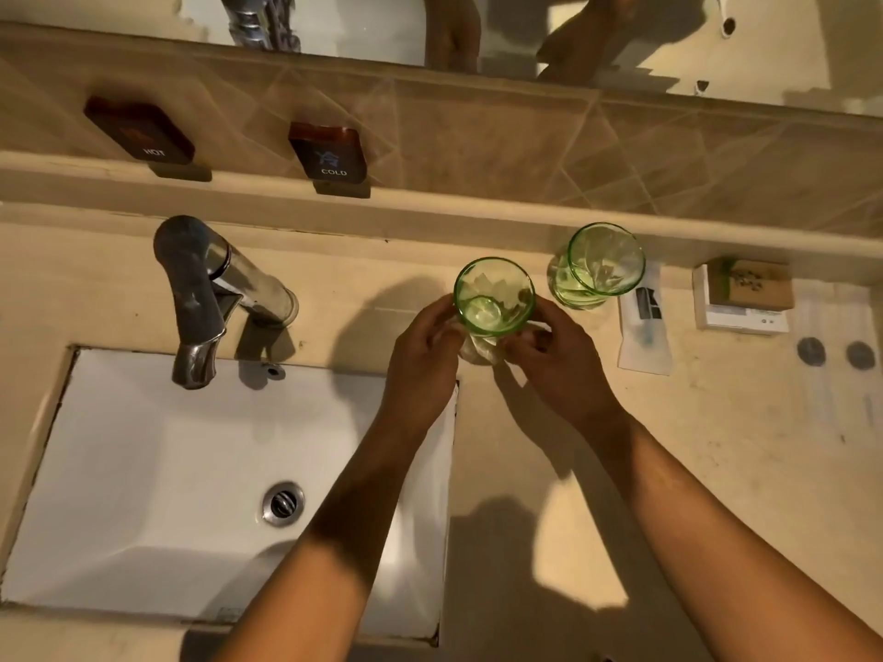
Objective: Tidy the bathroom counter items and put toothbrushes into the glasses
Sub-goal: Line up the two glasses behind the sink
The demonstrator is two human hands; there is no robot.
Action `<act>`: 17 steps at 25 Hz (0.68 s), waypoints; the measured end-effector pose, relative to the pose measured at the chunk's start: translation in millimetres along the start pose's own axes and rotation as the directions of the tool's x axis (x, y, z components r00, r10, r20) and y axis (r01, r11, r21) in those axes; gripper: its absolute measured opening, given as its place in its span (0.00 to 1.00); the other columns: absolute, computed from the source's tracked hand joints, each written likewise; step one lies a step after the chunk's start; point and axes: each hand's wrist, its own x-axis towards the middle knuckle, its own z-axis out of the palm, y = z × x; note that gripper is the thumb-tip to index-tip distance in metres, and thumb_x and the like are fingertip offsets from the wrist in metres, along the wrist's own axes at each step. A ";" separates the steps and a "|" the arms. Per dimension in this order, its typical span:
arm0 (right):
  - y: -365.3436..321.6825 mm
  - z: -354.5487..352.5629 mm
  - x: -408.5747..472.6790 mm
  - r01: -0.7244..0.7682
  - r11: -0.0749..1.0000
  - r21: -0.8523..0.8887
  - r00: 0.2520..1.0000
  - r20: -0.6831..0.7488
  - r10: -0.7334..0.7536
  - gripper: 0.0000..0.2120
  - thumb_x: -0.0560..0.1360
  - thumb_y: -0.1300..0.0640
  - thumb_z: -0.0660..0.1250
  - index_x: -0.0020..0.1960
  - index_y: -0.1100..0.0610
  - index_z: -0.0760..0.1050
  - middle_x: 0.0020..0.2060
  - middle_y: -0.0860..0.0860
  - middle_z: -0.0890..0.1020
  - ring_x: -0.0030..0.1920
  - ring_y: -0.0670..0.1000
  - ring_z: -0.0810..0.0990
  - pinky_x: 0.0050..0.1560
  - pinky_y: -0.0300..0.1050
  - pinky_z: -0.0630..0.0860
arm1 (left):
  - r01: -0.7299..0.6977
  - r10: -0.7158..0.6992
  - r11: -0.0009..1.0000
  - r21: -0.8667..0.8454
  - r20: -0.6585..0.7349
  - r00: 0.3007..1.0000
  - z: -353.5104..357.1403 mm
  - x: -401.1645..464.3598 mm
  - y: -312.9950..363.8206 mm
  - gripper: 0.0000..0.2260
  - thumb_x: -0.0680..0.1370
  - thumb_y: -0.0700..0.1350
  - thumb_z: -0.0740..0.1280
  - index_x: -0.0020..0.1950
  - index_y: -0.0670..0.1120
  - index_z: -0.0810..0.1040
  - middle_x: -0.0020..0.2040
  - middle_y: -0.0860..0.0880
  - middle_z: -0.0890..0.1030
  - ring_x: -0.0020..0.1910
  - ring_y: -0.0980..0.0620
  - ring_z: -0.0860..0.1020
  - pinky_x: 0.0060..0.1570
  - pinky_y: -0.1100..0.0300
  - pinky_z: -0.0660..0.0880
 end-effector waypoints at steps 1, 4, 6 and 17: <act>-2.5 2.1 5.1 -0.002 1.000 0.024 1.000 -0.015 0.002 0.27 0.72 0.68 0.69 0.52 0.34 0.74 0.42 0.35 0.83 0.47 0.45 0.84 0.45 0.33 0.78 | -0.001 0.001 1.000 -0.002 0.011 1.000 1.5 4.4 3.1 0.15 0.82 0.42 0.63 0.67 0.54 0.78 0.60 0.52 0.83 0.59 0.50 0.81 0.61 0.52 0.77; -5.6 9.6 14.8 -0.041 0.987 0.157 0.997 -0.053 0.050 0.25 0.73 0.68 0.68 0.62 0.44 0.73 0.49 0.37 0.83 0.46 0.40 0.84 0.45 0.28 0.75 | 0.014 -0.014 1.000 0.001 0.016 1.000 4.9 20.4 7.7 0.16 0.82 0.44 0.63 0.69 0.54 0.77 0.61 0.49 0.83 0.59 0.44 0.80 0.62 0.46 0.77; -5.7 13.9 16.9 -0.051 0.973 0.225 0.996 -0.057 0.066 0.26 0.74 0.69 0.67 0.68 0.49 0.72 0.55 0.42 0.83 0.46 0.42 0.85 0.46 0.32 0.77 | 0.014 -0.014 1.000 0.001 0.001 1.000 5.1 27.6 8.6 0.16 0.82 0.43 0.63 0.69 0.52 0.77 0.62 0.52 0.83 0.59 0.51 0.80 0.62 0.49 0.77; -12.3 23.2 31.5 -0.061 0.925 0.375 0.990 -0.095 0.104 0.27 0.73 0.73 0.64 0.69 0.54 0.72 0.47 0.54 0.85 0.39 0.52 0.81 0.31 0.36 0.75 | 0.019 -0.019 1.000 0.001 0.026 0.999 3.3 42.0 11.7 0.17 0.82 0.43 0.62 0.71 0.52 0.75 0.64 0.51 0.82 0.62 0.50 0.79 0.63 0.54 0.75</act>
